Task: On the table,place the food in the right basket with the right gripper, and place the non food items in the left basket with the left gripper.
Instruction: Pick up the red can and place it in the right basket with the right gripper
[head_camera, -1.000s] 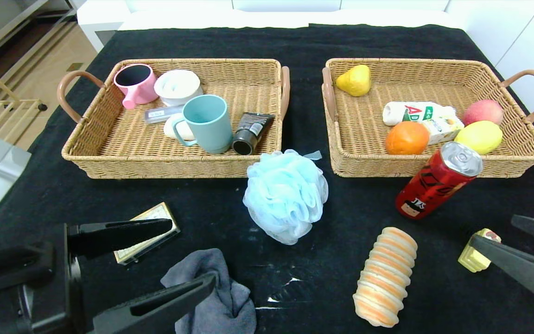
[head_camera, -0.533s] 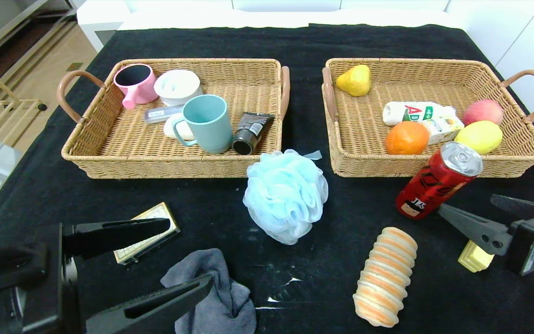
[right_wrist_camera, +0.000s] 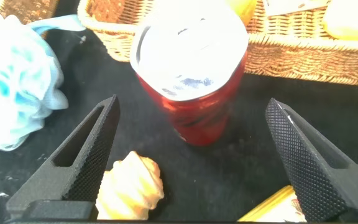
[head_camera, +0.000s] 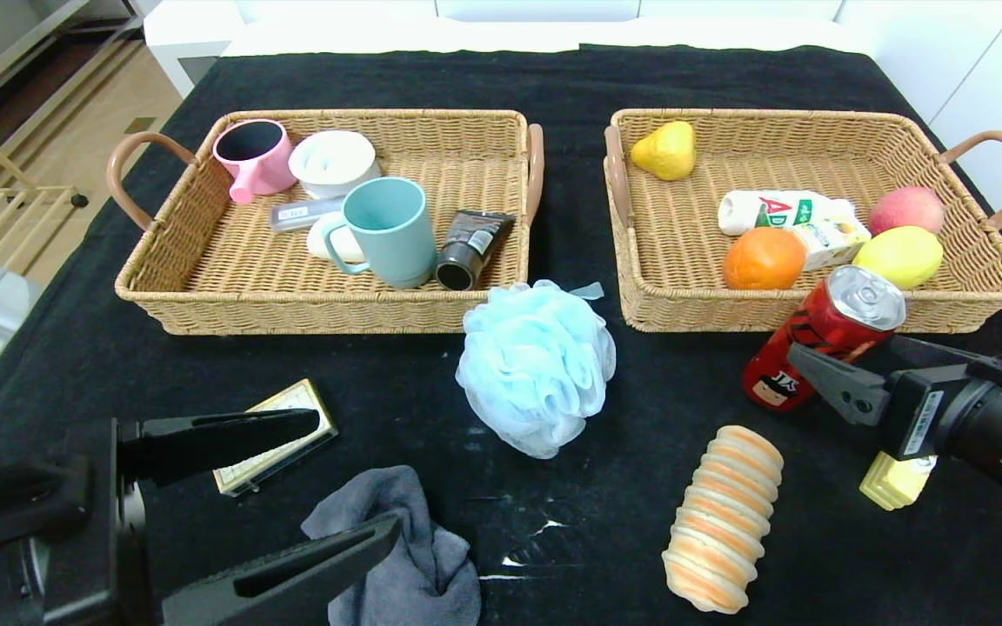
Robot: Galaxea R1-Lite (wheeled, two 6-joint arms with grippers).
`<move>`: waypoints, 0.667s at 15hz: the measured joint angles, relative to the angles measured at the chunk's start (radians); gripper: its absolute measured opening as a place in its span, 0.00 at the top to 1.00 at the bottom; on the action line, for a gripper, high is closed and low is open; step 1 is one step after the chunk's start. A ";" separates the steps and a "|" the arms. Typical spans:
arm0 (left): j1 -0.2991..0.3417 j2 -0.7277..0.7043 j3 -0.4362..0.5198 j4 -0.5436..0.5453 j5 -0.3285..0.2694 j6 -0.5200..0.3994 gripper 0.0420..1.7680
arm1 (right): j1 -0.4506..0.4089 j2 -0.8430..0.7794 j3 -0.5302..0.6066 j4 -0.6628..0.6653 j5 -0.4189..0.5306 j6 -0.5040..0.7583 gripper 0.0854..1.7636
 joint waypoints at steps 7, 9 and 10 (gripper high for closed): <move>0.000 -0.003 0.001 -0.001 0.001 0.000 0.03 | 0.001 0.087 0.000 -0.136 -0.053 0.007 0.03; 0.000 -0.003 0.000 -0.001 0.001 0.000 0.03 | 0.001 0.115 0.004 -0.181 -0.059 0.007 0.03; 0.000 -0.003 0.000 0.000 0.001 0.001 0.03 | 0.001 0.130 0.007 -0.210 -0.060 0.007 0.03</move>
